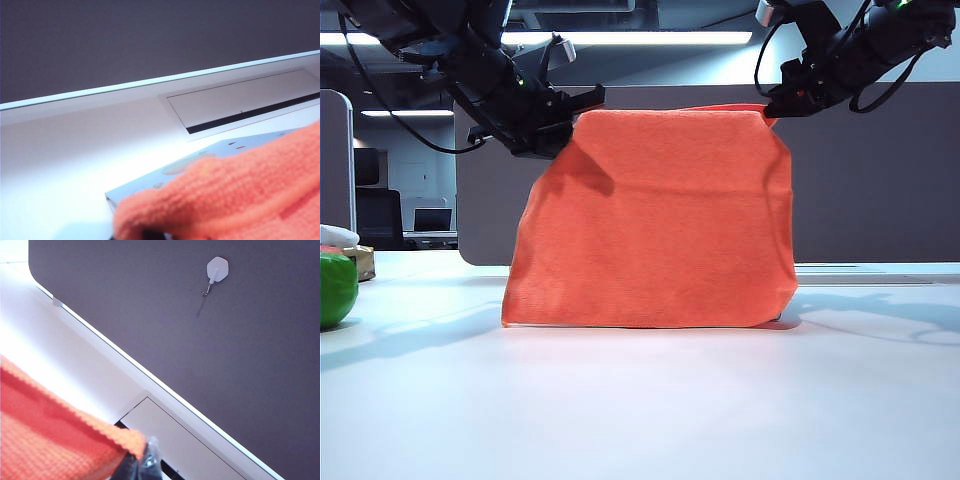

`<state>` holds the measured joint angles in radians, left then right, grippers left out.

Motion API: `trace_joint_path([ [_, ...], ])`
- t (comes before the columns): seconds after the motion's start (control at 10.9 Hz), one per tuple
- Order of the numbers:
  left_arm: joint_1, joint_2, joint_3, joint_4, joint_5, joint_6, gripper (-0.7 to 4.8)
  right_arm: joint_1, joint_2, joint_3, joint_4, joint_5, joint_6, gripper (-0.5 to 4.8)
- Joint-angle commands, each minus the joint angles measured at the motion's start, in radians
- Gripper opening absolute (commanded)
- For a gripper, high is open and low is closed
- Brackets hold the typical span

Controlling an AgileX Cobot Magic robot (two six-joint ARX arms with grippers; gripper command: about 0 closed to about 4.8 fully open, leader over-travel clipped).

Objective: Pick up the cloth from the table and use it to cover the mirror.

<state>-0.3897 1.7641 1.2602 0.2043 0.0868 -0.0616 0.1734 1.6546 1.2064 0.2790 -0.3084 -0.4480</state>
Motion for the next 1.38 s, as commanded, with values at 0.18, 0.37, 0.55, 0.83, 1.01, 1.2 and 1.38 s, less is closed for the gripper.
trace_joint_path([
  [0.18, -0.001, -0.002, 0.005, -0.026, 0.003, -0.003, -0.05, -0.001, 0.045, 0.005, -0.016, 0.022, 0.006, -0.05],
  [0.37, -0.001, -0.002, 0.005, -0.036, 0.004, -0.002, 0.57, -0.005, 0.055, 0.005, -0.035, 0.022, 0.006, -0.05],
  [0.55, 0.0, -0.002, 0.006, -0.044, 0.003, -0.002, 0.71, -0.006, 0.055, 0.005, -0.053, 0.023, 0.005, -0.05],
  [0.83, 0.019, -0.002, 0.006, -0.132, -0.118, 0.002, 1.57, -0.006, 0.055, 0.005, -0.066, 0.03, 0.003, 0.0],
  [1.01, 0.033, -0.002, 0.006, -0.169, -0.15, 0.002, 1.56, -0.006, 0.055, 0.005, -0.066, 0.03, 0.003, 0.0],
  [1.2, 0.045, -0.002, 0.006, -0.209, -0.231, 0.016, 1.54, -0.006, 0.054, 0.005, -0.064, 0.052, 0.003, 0.26],
  [1.38, 0.045, -0.002, 0.006, -0.216, -0.232, 0.027, 1.52, -0.006, 0.054, 0.005, -0.034, 0.122, 0.003, 1.53],
])
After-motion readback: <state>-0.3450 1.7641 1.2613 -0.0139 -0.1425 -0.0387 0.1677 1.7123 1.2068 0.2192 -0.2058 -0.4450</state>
